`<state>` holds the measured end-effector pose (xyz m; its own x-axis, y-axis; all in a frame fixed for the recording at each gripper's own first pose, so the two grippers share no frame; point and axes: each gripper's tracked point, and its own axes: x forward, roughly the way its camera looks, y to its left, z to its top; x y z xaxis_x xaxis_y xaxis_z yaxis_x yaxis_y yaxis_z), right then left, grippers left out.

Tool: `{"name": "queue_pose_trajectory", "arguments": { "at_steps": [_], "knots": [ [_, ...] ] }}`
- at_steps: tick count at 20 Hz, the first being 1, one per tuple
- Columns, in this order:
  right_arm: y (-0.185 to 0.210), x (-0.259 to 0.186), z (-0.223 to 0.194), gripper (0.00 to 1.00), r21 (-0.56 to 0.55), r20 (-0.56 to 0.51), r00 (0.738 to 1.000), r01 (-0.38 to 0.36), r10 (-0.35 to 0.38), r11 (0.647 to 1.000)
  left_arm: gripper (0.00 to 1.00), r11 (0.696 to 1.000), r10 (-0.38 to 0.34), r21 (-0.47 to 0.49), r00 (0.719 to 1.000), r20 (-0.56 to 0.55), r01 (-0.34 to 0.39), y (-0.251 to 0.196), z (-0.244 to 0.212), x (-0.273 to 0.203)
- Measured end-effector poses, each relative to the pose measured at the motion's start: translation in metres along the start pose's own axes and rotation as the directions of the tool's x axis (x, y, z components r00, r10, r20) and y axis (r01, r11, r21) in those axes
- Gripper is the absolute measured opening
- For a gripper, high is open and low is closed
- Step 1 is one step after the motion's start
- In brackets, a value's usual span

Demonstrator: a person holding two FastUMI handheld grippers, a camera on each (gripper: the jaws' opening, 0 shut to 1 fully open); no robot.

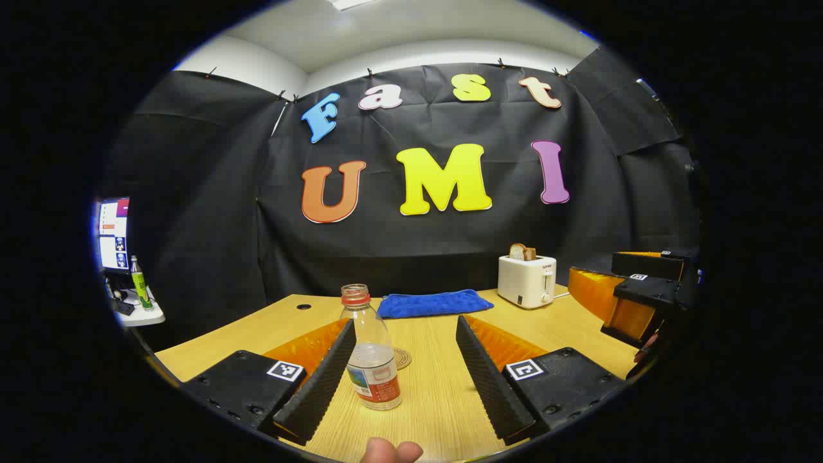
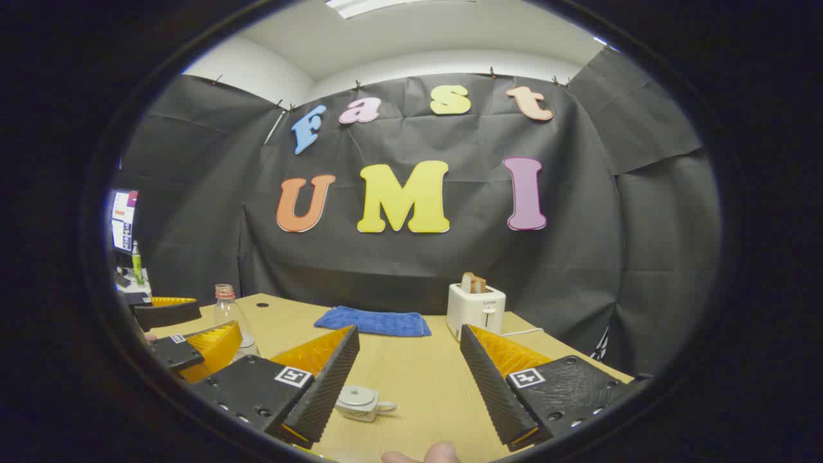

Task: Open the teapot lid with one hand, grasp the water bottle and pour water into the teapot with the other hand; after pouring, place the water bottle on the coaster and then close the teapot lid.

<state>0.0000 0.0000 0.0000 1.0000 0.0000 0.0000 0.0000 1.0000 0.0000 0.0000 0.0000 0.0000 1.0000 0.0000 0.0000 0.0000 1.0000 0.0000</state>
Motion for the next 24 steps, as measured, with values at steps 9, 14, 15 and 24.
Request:
{"name": "queue_pose_trajectory", "arguments": {
  "at_steps": [9,14,15,24],
  "knots": [
    [0.005,0.002,-0.003,0.95,-0.007,-0.006,1.000,-0.013,0.013,1.000,0.98,1.000,0.003,-0.014,1.000,-0.008,-0.003,0.006,-0.003,0.001],
    [0.007,0.003,-0.007,0.95,-0.012,-0.013,1.000,-0.020,0.020,1.000,0.98,1.000,0.002,-0.012,1.000,-0.008,-0.002,0.005,-0.001,0.000],
    [0.008,0.003,-0.007,0.95,-0.013,-0.013,1.000,-0.022,0.022,1.000,0.98,1.000,0.003,-0.011,1.000,-0.007,-0.004,0.005,0.000,-0.001],
    [0.017,0.008,-0.030,0.95,-0.022,-0.042,0.999,-0.031,0.030,0.999,0.98,1.000,0.018,-0.015,1.000,-0.011,-0.019,0.011,-0.001,0.001]
  ]
}}
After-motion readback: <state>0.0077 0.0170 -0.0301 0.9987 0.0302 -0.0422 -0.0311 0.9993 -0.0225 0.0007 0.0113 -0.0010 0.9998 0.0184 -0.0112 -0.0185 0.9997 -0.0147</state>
